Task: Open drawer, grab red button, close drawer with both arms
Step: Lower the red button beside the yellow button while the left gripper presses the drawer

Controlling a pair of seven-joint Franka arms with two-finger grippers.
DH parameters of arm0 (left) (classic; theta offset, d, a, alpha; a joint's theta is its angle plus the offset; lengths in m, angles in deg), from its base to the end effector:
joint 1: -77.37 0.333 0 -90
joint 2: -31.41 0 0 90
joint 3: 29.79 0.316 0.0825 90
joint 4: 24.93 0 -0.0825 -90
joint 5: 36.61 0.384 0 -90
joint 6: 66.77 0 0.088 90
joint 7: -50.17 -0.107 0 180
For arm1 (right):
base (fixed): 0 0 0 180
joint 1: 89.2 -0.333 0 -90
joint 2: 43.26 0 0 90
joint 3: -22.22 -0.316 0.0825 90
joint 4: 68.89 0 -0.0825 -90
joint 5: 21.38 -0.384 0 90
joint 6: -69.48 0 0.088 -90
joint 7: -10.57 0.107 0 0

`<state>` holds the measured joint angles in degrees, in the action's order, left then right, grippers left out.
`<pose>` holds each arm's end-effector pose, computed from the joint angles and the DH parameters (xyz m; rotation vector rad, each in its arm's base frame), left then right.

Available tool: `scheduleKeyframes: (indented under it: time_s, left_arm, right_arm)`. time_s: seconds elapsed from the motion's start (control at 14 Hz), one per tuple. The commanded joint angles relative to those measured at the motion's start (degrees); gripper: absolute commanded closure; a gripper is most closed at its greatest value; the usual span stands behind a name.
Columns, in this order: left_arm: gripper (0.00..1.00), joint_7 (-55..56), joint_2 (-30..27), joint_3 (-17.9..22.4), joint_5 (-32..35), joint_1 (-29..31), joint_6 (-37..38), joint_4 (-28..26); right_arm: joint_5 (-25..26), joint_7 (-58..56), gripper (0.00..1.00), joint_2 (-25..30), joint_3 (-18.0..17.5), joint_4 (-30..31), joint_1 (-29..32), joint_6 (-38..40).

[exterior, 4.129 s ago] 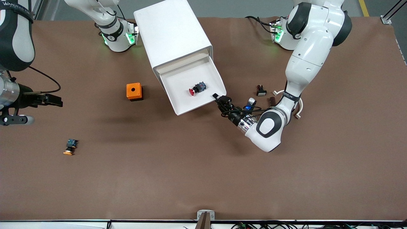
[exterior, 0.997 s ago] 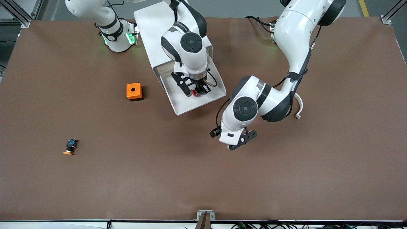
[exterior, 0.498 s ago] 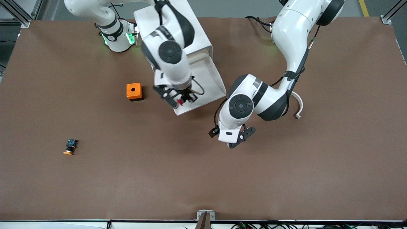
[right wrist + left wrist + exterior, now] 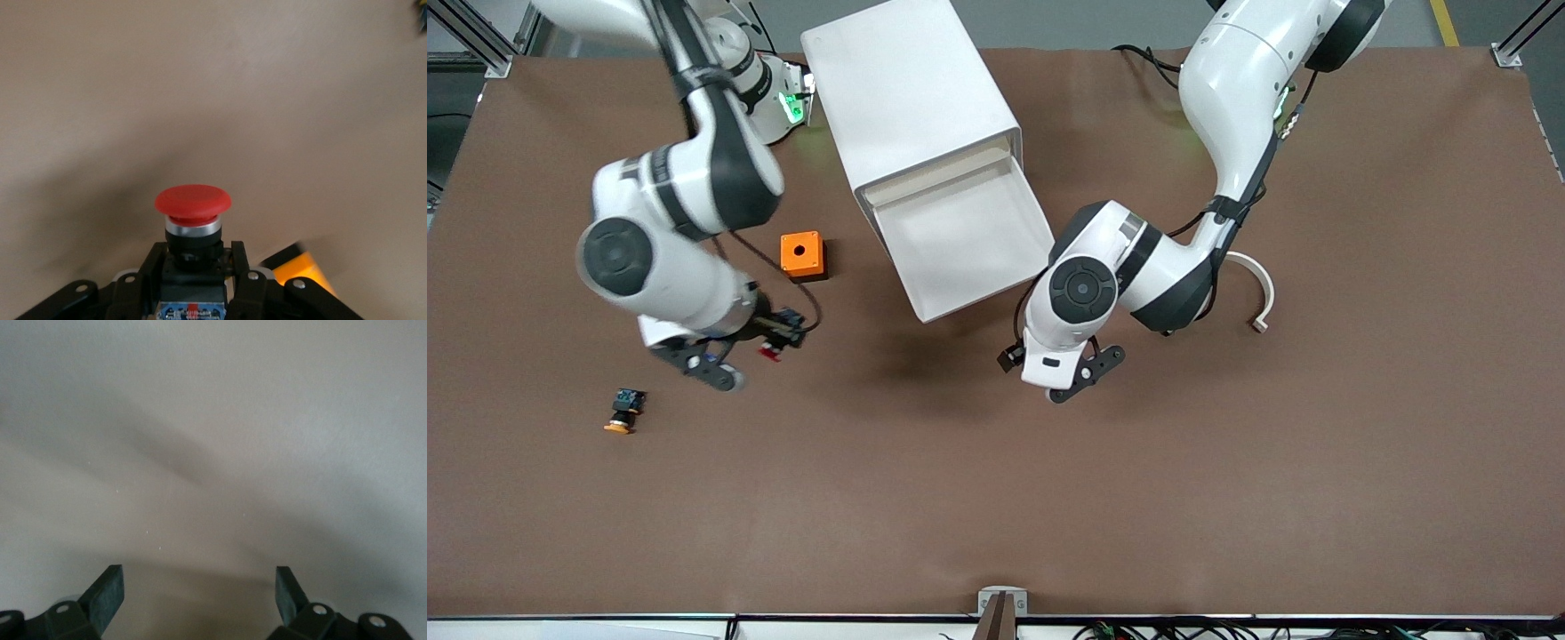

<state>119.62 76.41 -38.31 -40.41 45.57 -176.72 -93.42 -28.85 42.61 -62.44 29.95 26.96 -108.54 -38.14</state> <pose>0.5867 -0.4644 0.3134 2.9528 0.8700 -0.2596 0.6214 0.1456 0.4011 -3.0468 0.6165 0.2259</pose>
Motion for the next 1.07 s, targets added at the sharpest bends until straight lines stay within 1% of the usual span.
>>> scheduleKeyframes:
  time_s: [0.0,0.07,0.36,0.71,1.0]
  left_arm:
    - [0.00,0.4,-1.6,-0.7,1.3,-1.0,0.2,-2.5]
    - [0.00,0.5,-1.6,-0.8,1.3,-1.2,0.1,-2.9]
    - [0.00,0.4,-1.3,-1.4,0.9,-3.1,0.2,-2.9]
    - [0.00,0.3,-1.2,-1.5,0.6,-5.7,0.1,-3.4]
    - [0.00,0.3,-1.4,-1.7,0.1,-8.5,0.2,-4.6]
  right_arm:
    - [-0.8,-12.6,0.99,-1.3,-1.3,1.4,7.2,-2.3]
    - [-0.8,-14.8,0.99,-1.9,-1.3,2.0,8.4,-3.6]
    - [-0.4,-22.6,0.99,-3.0,-1.2,7.7,11.4,-12.2]
    - [-0.4,-30.4,0.99,-8.2,-1.2,8.3,15.6,-20.2]
    - [-0.3,-32.5,0.99,-11.8,-1.2,7.4,16.4,-25.3]
